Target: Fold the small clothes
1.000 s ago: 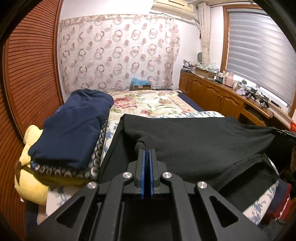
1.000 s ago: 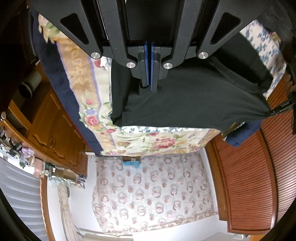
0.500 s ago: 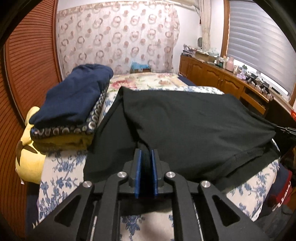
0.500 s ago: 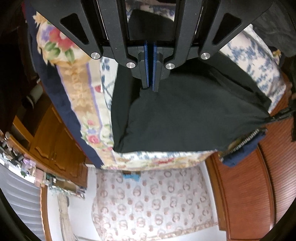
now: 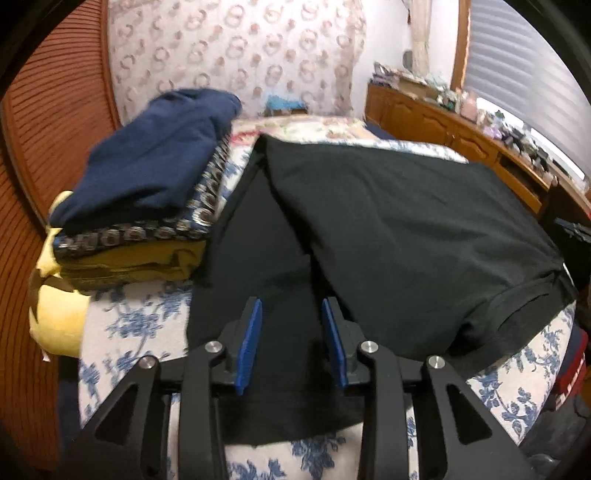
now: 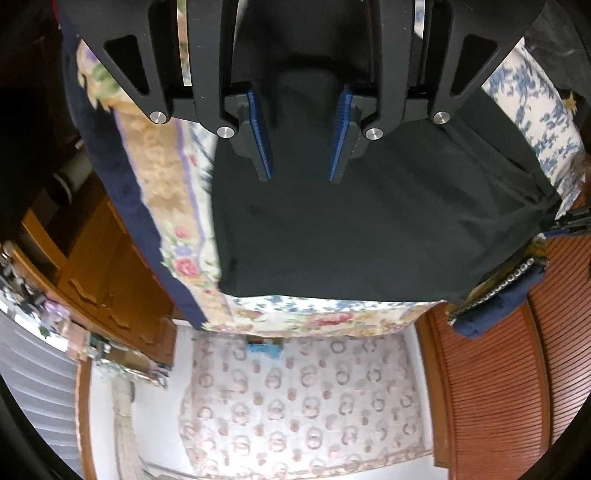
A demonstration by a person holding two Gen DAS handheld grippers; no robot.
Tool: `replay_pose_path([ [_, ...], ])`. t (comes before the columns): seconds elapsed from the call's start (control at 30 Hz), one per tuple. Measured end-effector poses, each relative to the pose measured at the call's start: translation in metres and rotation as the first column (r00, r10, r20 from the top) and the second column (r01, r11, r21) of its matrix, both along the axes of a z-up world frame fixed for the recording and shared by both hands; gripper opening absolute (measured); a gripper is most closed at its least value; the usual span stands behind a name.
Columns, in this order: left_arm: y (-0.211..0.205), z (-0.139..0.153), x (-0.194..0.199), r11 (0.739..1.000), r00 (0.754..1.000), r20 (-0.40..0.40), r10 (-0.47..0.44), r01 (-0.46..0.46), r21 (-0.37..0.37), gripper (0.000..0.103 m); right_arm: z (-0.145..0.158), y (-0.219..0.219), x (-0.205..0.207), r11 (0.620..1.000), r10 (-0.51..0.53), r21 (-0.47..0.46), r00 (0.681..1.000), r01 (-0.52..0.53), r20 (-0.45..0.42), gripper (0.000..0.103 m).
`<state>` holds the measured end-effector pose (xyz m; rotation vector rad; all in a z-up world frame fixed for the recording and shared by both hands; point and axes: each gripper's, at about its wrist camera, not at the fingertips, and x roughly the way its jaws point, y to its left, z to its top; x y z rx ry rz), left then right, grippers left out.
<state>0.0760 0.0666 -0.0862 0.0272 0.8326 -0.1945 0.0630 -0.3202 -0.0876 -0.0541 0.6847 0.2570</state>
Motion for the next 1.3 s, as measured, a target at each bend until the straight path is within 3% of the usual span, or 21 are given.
replay_pose_path([
  [0.17,-0.013,-0.009,0.012,0.999,0.998,-0.048,-0.033,0.034,0.014,0.032,-0.009,0.017,0.024,0.999,0.037,-0.011,0.999,-0.037,-0.022,0.03],
  [0.43,-0.019,-0.004,0.016,0.999,0.997,-0.054,-0.053,0.053,-0.011,0.032,-0.036,0.034,0.042,0.996,0.061,-0.065,0.992,-0.068,-0.113,0.031],
  [0.6,-0.028,-0.007,0.023,0.998,0.996,-0.064,-0.06,0.061,0.005,0.032,-0.037,0.036,0.041,0.993,0.064,-0.088,0.992,-0.073,-0.105,0.032],
  [0.77,-0.035,-0.007,0.028,0.997,0.995,-0.063,-0.081,0.08,-0.012,0.032,-0.038,0.03,0.041,0.996,0.066,-0.045,0.992,-0.071,-0.111,0.032],
  [0.8,-0.035,-0.006,0.027,0.996,0.995,-0.056,-0.086,0.086,-0.01,0.03,-0.038,0.029,0.041,0.997,0.066,-0.043,0.992,-0.071,-0.111,0.032],
  [0.87,-0.034,-0.007,0.028,0.994,0.993,-0.054,-0.105,0.104,-0.032,0.011,-0.038,0.029,0.043,0.997,0.066,-0.04,0.992,-0.071,-0.111,0.032],
  [0.93,-0.031,-0.004,0.025,0.993,0.993,-0.035,-0.11,0.108,-0.046,0.005,-0.038,0.029,0.043,0.997,0.067,-0.039,0.992,-0.072,-0.111,0.032],
  [1.13,0.001,0.025,0.002,0.997,0.997,0.07,-0.013,0.018,-0.069,0.004,-0.038,0.03,0.044,0.997,0.068,-0.038,0.991,-0.073,-0.111,0.032],
  [1.3,0.035,0.023,-0.001,0.996,0.996,0.061,0.067,-0.063,-0.062,0.004,-0.038,0.03,0.043,0.997,0.069,-0.031,0.991,-0.073,-0.113,0.033],
])
